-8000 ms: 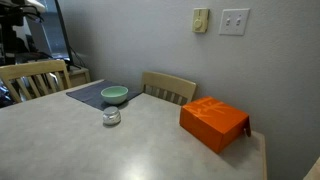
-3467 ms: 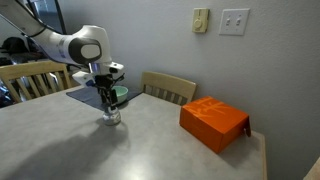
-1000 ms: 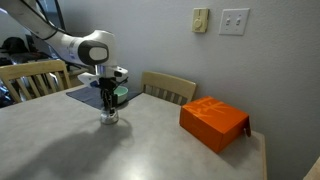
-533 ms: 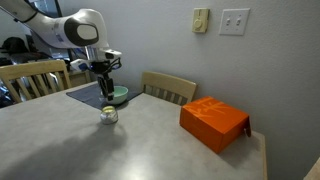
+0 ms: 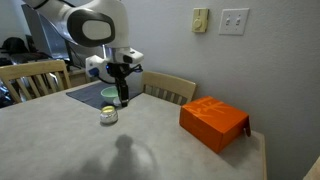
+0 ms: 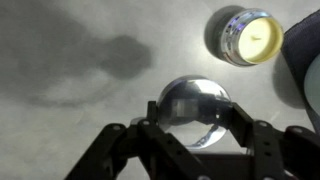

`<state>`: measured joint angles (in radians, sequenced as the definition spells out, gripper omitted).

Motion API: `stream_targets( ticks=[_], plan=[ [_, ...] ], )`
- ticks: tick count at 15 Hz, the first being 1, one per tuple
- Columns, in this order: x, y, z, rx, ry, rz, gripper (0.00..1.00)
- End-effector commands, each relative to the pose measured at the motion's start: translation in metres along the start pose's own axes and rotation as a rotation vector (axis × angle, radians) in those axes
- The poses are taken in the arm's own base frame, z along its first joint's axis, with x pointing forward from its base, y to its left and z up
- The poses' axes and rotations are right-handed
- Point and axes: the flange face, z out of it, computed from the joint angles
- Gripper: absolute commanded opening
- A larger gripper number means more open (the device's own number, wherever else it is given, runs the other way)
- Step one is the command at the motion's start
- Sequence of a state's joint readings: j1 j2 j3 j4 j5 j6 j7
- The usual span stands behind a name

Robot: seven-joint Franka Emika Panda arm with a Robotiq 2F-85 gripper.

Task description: Take the lid from the silver bottle and put it on the table

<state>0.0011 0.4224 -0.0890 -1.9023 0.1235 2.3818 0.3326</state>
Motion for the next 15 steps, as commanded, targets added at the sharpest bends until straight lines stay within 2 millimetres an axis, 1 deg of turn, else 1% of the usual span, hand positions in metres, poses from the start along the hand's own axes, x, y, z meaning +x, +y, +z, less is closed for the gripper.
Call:
stream_targets(
  ticks=[1, 2, 5, 7, 9, 12, 15],
  plan=[
    [0.010, 0.013, 0.021, 0.022, -0.005, 0.011, 0.44],
    [0.011, 0.010, 0.028, 0.004, -0.013, 0.005, 0.44],
    [0.010, -0.015, 0.049, -0.022, -0.013, -0.016, 0.44],
    [0.009, -0.034, 0.059, -0.026, 0.009, -0.024, 0.44],
    [0.011, -0.046, 0.065, -0.022, 0.041, -0.020, 0.44],
    [0.018, -0.053, 0.074, -0.001, 0.094, 0.007, 0.44],
    [0.027, -0.050, 0.094, -0.018, 0.107, 0.029, 0.44]
  ],
)
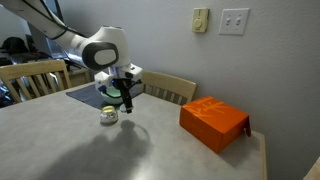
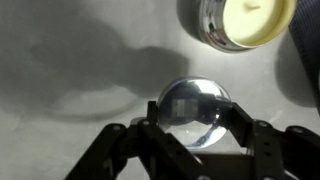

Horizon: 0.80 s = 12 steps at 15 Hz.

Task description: Take the lid from the silver bottle and put it on the table

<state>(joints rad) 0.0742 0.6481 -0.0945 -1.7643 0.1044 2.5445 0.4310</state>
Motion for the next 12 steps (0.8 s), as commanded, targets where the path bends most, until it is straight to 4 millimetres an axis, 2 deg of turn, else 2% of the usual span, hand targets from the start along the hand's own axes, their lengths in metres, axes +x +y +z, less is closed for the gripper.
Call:
stream_targets(
  ticks=[1, 6, 12],
  plan=[
    [0.013, 0.003, 0.023, -0.016, 0.020, 0.027, 0.44],
    [0.021, 0.008, 0.044, -0.017, -0.013, 0.040, 0.44],
    [0.034, 0.016, 0.054, 0.009, -0.036, 0.070, 0.44]
  ],
)
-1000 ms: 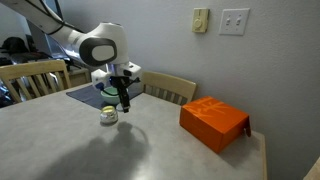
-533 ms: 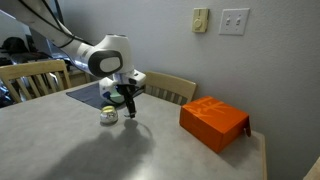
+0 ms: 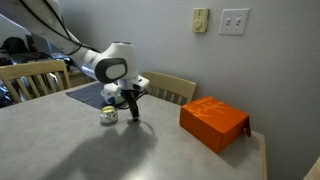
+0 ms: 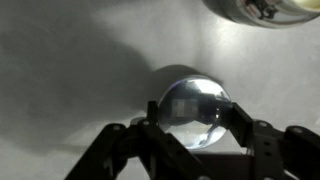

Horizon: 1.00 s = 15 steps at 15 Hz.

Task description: Take the lid from the silver bottle and put it on the table

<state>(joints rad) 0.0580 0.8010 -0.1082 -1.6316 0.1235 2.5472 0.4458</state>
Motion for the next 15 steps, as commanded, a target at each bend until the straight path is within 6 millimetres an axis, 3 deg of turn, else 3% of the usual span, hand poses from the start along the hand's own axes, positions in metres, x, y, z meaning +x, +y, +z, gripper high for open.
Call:
stream_targets(
  ticks=[1, 15],
  plan=[
    [0.015, 0.008, 0.005, 0.035, -0.038, 0.026, 0.44],
    [0.025, 0.011, 0.019, -0.015, -0.076, 0.049, 0.44]
  ],
)
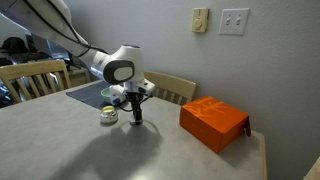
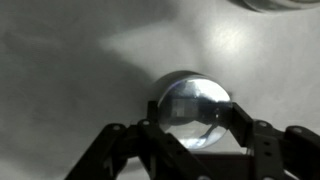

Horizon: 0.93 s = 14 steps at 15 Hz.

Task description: Take the lid from the silver bottle and put it on the table

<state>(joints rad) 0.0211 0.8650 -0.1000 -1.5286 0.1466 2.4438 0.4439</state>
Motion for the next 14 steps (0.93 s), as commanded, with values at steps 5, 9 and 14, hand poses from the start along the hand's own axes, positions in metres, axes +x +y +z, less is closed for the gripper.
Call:
stream_targets(
  ticks=[5, 9, 14],
  plan=[
    [0.0096, 0.0001, 0.0109, -0.017, -0.039, 0.008, 0.44],
    [0.0119, -0.0008, 0.0122, -0.028, -0.057, 0.009, 0.93],
    [0.0092, -0.0005, 0.0145, -0.024, -0.058, 0.009, 1.00]
  ],
)
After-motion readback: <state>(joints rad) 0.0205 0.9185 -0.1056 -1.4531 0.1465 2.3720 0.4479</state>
